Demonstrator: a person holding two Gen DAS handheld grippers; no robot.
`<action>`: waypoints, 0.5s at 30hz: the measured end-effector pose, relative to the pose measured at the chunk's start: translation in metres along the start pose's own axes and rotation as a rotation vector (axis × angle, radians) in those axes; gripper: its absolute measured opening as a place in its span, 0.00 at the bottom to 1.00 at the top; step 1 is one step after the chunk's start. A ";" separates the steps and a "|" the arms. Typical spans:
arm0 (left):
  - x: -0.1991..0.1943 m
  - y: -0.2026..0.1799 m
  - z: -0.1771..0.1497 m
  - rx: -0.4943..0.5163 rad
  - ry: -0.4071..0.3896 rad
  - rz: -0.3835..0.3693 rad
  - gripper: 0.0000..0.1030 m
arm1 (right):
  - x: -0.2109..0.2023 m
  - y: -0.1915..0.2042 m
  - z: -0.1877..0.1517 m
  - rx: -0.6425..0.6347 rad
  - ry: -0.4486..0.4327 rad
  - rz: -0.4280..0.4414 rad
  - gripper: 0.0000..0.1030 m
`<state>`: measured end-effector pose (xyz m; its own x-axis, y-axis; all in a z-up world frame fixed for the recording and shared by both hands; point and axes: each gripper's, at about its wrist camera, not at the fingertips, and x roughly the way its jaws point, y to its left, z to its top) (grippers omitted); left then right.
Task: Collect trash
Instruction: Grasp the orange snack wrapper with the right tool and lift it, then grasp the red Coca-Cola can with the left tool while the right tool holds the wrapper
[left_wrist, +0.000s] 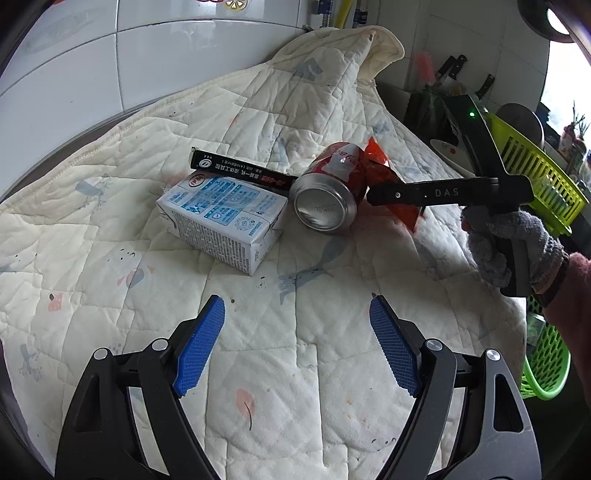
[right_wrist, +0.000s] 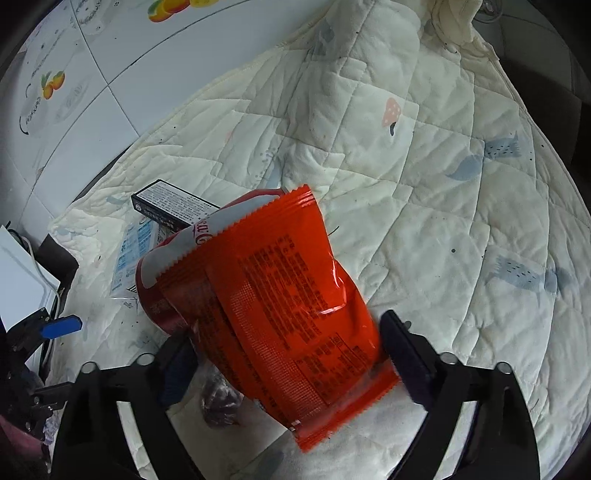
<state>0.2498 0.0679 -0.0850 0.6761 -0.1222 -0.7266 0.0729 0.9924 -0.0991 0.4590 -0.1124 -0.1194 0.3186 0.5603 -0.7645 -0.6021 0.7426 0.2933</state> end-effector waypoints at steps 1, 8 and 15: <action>0.000 -0.002 0.002 0.006 -0.004 0.002 0.77 | -0.002 -0.001 -0.001 0.010 0.000 -0.004 0.69; 0.002 -0.014 0.025 0.049 -0.046 0.003 0.77 | -0.024 0.000 -0.017 0.031 -0.029 -0.011 0.48; 0.016 -0.025 0.054 0.112 -0.081 -0.003 0.77 | -0.048 0.005 -0.040 0.050 -0.052 -0.022 0.47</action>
<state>0.2982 0.0417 -0.0573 0.7324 -0.1277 -0.6688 0.1528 0.9880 -0.0214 0.4112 -0.1501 -0.1040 0.3697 0.5606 -0.7410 -0.5578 0.7717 0.3055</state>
